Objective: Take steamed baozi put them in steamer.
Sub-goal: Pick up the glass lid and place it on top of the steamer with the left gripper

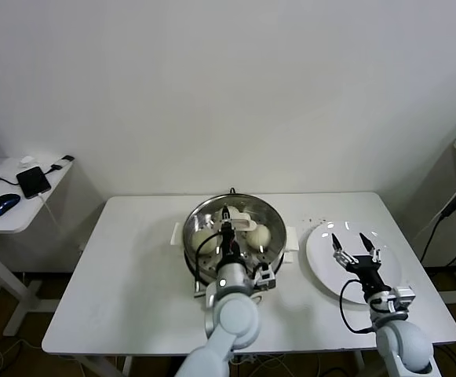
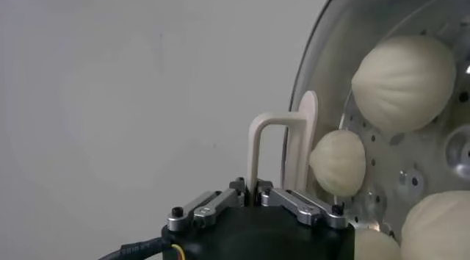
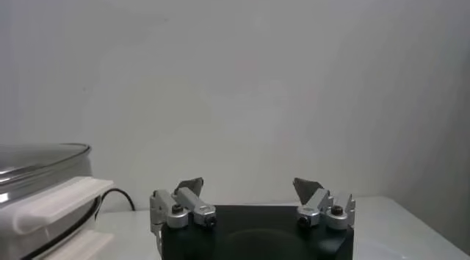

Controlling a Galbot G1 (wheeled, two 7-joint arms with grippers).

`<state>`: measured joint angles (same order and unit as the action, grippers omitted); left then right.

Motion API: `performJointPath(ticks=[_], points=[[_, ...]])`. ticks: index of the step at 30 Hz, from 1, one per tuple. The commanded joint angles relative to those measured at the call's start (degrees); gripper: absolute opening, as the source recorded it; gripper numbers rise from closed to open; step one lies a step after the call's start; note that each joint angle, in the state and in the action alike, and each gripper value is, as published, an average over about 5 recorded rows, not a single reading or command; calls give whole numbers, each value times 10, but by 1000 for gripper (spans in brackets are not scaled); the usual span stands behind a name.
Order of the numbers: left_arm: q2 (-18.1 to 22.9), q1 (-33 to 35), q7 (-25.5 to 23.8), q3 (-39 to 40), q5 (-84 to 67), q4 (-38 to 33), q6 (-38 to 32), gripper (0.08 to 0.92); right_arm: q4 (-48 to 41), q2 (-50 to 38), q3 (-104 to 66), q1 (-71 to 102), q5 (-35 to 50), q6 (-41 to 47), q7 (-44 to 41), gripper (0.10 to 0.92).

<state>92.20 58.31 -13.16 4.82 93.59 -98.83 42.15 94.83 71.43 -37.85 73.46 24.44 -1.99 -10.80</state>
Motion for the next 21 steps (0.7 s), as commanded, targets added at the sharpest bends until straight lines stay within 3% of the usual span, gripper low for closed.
performJointPath(ticks=[1, 21], points=[[28, 3, 19, -4, 8, 5, -3, 162, -1, 0, 1, 1, 0, -1, 0, 823], [25, 11, 10, -8, 20, 1, -19, 162, -1, 4, 5, -1, -3, -1, 0, 823]])
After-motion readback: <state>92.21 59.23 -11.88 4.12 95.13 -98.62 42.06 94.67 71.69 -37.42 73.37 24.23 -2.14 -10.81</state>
